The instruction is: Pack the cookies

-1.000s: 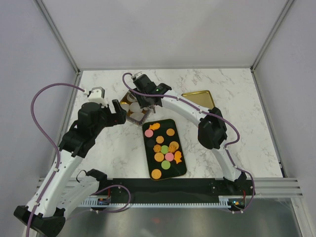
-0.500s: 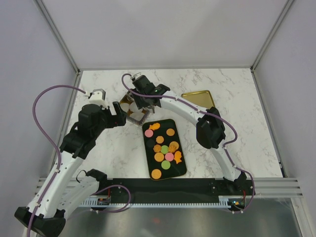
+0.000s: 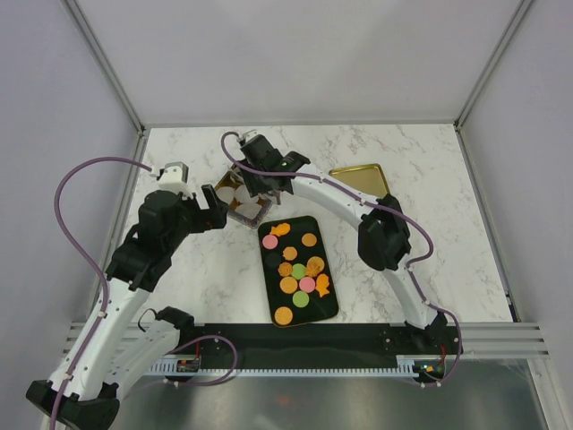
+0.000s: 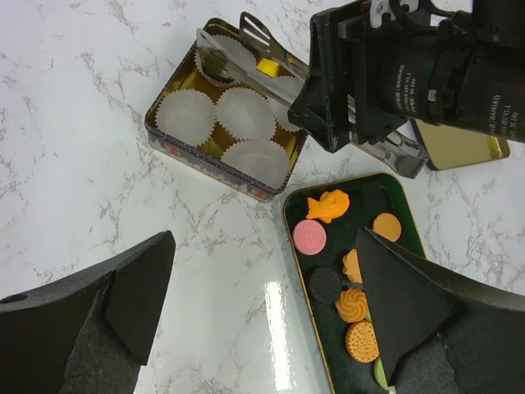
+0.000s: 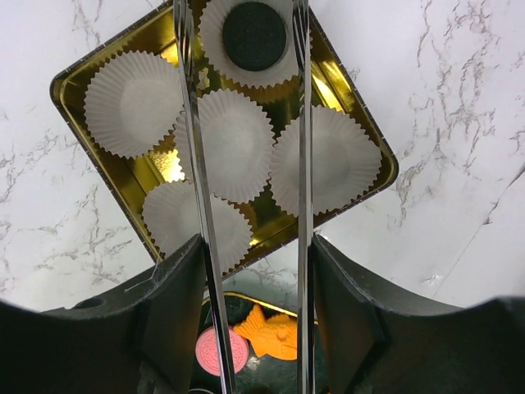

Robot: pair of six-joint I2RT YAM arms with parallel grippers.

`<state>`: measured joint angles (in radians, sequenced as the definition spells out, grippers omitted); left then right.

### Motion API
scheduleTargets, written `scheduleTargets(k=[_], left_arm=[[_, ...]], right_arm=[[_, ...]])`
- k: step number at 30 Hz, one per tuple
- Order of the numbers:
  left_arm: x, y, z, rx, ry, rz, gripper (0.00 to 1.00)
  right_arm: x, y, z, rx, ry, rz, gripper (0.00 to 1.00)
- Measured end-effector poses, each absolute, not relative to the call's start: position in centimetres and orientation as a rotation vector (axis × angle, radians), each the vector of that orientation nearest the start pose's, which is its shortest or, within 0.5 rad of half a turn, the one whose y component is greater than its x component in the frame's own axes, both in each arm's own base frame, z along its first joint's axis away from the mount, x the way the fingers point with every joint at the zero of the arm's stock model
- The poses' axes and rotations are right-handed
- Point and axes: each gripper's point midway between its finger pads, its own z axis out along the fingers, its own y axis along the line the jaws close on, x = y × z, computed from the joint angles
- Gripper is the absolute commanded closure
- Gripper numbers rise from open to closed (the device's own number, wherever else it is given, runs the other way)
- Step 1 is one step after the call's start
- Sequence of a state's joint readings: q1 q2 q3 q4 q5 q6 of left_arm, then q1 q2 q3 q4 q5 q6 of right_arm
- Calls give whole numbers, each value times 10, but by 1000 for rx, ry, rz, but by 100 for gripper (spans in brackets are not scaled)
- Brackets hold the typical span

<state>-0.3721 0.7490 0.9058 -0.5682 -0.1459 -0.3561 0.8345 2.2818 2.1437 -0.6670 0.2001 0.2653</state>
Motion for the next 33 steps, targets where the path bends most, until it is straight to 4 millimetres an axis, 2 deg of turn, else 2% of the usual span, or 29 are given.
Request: scheduleTargets(k=[3, 7, 11, 13, 15, 17, 21, 27, 30, 33], left_arm=[[258, -88, 254, -81, 1991, -327, 0], [258, -89, 255, -79, 1990, -332, 0], [257, -91, 254, -71, 1994, -346, 0], [257, -92, 253, -67, 1997, -351, 0], [256, -93, 252, -61, 2001, -360, 0], [256, -95, 251, -54, 2006, -369, 0], [255, -97, 250, -47, 2010, -379, 0], [254, -100, 249, -36, 2015, -394, 0], [254, -100, 248, -34, 2019, -395, 0], [255, -101, 245, -33, 2028, -394, 0]], right_arm=[[410, 414, 148, -562, 2288, 300, 41], [397, 396, 184, -539, 2251, 308, 42], [368, 361, 224, -512, 2209, 329, 42], [350, 342, 235, -503, 2198, 335, 42], [329, 318, 237, -505, 2209, 330, 43], [310, 300, 234, -508, 2222, 334, 43], [267, 271, 207, -553, 2298, 306, 43], [191, 256, 159, -718, 2413, 287, 42], [171, 248, 146, -751, 2454, 273, 41], [164, 248, 144, -758, 2463, 271, 41]])
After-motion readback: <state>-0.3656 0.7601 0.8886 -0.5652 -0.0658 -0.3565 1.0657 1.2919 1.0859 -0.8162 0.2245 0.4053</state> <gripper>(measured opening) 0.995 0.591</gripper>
